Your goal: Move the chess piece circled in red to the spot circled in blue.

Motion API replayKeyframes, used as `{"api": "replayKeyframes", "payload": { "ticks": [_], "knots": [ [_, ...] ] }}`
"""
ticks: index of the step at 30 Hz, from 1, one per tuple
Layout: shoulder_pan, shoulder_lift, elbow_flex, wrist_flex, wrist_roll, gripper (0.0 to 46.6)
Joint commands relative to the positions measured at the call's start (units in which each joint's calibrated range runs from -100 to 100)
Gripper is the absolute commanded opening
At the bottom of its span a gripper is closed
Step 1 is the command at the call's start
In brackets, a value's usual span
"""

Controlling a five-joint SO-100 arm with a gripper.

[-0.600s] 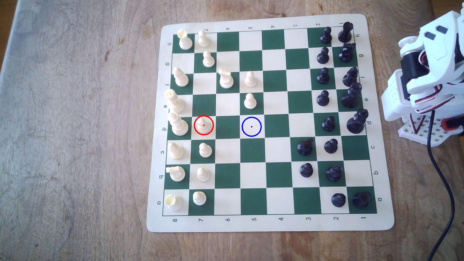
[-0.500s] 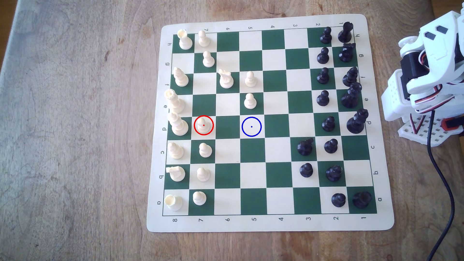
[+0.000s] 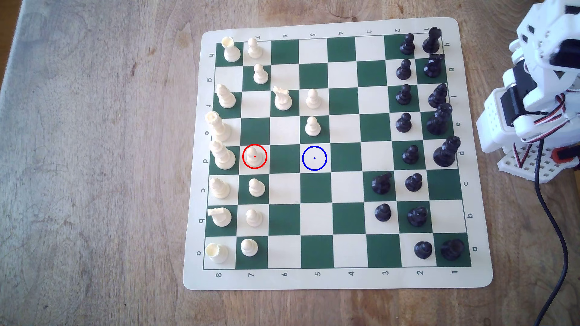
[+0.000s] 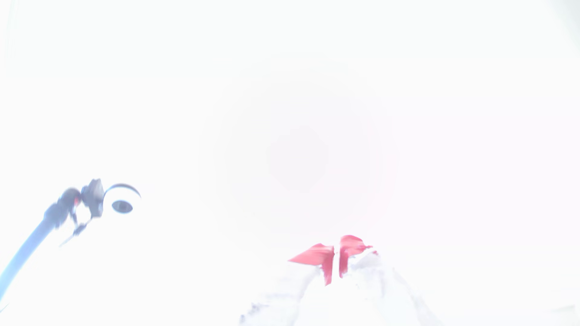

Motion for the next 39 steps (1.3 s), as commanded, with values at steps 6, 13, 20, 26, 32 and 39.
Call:
{"api": "replayKeyframes", "payload": {
  "ticks": [6, 13, 20, 26, 32, 39],
  "knots": [
    [3.2, 0.2, -11.5, 43.1, -4.4, 0.2],
    [5.1, 7.4, -15.7, 57.9, -6.2, 0.8],
    [4.6, 27.7, -34.5, 82.0, -3.6, 3.3],
    [6.4, 50.0, -51.9, 97.5, -5.3, 6.6],
    [6.0, 62.0, -67.3, 108.1, -6.6, 6.5],
    [2.4, 76.2, -85.8, 116.8, -12.1, 6.8]
  ]
}}
